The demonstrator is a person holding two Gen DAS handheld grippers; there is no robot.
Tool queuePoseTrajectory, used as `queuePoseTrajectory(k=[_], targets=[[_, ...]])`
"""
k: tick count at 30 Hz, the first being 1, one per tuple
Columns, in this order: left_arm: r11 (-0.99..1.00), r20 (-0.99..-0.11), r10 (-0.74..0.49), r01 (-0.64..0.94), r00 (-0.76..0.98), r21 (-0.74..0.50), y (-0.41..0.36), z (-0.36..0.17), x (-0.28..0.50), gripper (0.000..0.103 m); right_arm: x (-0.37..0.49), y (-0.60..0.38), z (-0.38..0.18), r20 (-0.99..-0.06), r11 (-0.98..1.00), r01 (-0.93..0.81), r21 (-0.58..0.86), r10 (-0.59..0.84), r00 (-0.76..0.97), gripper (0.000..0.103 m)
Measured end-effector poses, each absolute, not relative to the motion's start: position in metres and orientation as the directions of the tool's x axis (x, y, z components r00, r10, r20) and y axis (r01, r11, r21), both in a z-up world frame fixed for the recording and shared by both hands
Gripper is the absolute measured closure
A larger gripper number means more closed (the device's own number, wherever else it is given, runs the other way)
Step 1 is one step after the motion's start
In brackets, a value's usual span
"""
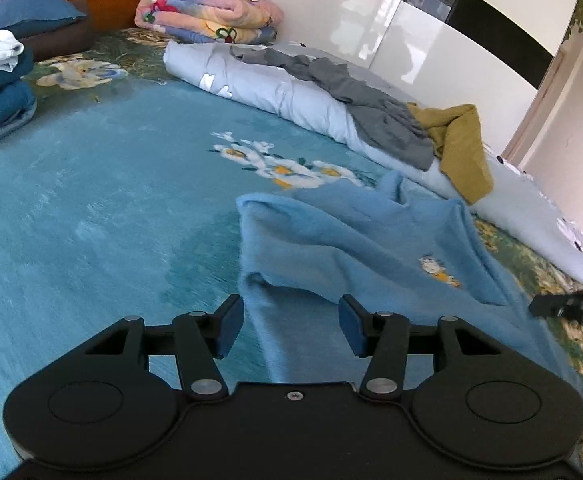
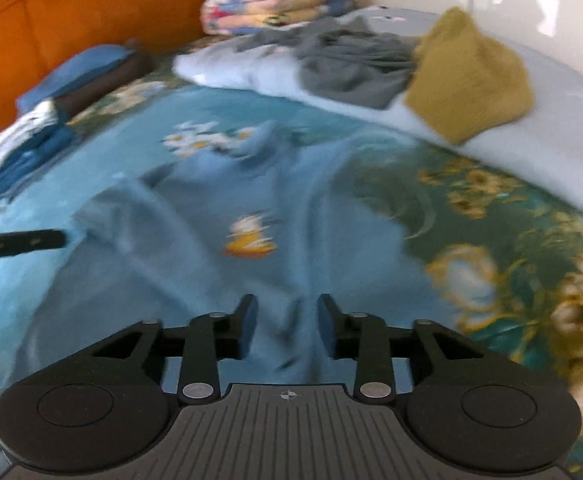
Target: Fold clothes
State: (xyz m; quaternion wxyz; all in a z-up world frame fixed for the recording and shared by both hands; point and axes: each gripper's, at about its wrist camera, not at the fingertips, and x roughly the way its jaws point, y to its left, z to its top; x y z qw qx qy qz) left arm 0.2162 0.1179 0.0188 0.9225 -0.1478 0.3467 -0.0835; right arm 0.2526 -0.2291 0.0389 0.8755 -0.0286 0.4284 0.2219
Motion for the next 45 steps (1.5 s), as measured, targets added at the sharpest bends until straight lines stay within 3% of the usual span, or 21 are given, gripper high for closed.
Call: queuePoseTrajectory(k=[8, 10, 11, 14, 17, 20, 28, 31, 33, 35, 36, 38, 40, 45], targets=[[0.945, -0.619, -0.246, 0.043, 0.746, -0.324, 0.110, 0.032, 0.187, 0.048, 0.263, -0.193, 0.017, -0.790, 0.855, -0.500, 0.136, 0.398, 0.467, 0.059], [0.949, -0.619, -0.242, 0.050, 0.748, -0.311, 0.108, 0.035, 0.183, 0.048, 0.267, -0.191, 0.013, -0.805, 0.858, -0.492, 0.147, 0.393, 0.445, 0.070], [0.951, -0.620, -0.243, 0.057, 0.746, -0.303, 0.106, 0.036, 0.182, 0.048, 0.268, -0.192, 0.012, -0.808, 0.858, -0.489, 0.156, 0.395, 0.436, 0.085], [0.964, -0.628, -0.242, 0.109, 0.739, -0.243, 0.092, 0.040, 0.187, 0.047, 0.270, -0.203, 0.013, -0.791, 0.865, -0.449, 0.224, 0.431, 0.434, 0.095], [0.970, -0.644, -0.242, 0.200, 0.726, -0.140, 0.069, 0.042, 0.199, 0.046, 0.270, -0.211, 0.016, -0.778, 0.872, -0.411, 0.266, 0.446, 0.443, 0.093], [0.954, -0.651, -0.255, 0.294, 0.715, -0.050, 0.043, 0.041, 0.211, 0.043, 0.265, -0.212, 0.019, -0.777, 0.860, -0.432, 0.271, 0.461, 0.428, 0.076], [0.861, -0.671, -0.290, 0.493, 0.682, 0.129, -0.025, 0.018, 0.231, 0.043, 0.246, -0.231, 0.037, -0.719, 0.866, -0.404, 0.295, 0.480, 0.503, 0.075], [0.820, -0.671, -0.274, 0.532, 0.689, 0.212, -0.042, 0.007, 0.236, 0.044, 0.237, -0.239, 0.042, -0.703, 0.870, -0.385, 0.309, 0.481, 0.524, 0.067], [0.798, -0.667, -0.257, 0.543, 0.699, 0.261, -0.049, 0.001, 0.239, 0.049, 0.232, -0.243, 0.043, -0.697, 0.871, -0.374, 0.319, 0.482, 0.530, 0.064], [0.789, -0.668, -0.245, 0.545, 0.702, 0.283, -0.053, -0.004, 0.243, 0.067, 0.228, -0.247, 0.042, -0.697, 0.875, -0.356, 0.328, 0.479, 0.534, 0.060], [0.795, -0.668, -0.248, 0.542, 0.701, 0.273, -0.053, -0.005, 0.245, 0.072, 0.227, -0.248, 0.040, -0.698, 0.878, -0.344, 0.333, 0.475, 0.536, 0.060], [0.811, -0.663, -0.266, 0.534, 0.699, 0.238, -0.050, -0.004, 0.247, 0.094, 0.227, -0.251, 0.037, -0.697, 0.878, -0.324, 0.353, 0.478, 0.534, 0.060], [0.845, -0.644, -0.281, 0.501, 0.712, 0.186, -0.042, 0.003, 0.249, 0.099, 0.227, -0.253, 0.036, -0.692, 0.876, -0.303, 0.375, 0.482, 0.537, 0.060], [0.947, -0.556, -0.286, 0.317, 0.780, -0.042, 0.019, 0.038, 0.254, 0.100, 0.227, -0.252, 0.040, -0.676, 0.879, -0.286, 0.382, 0.477, 0.561, 0.060]])
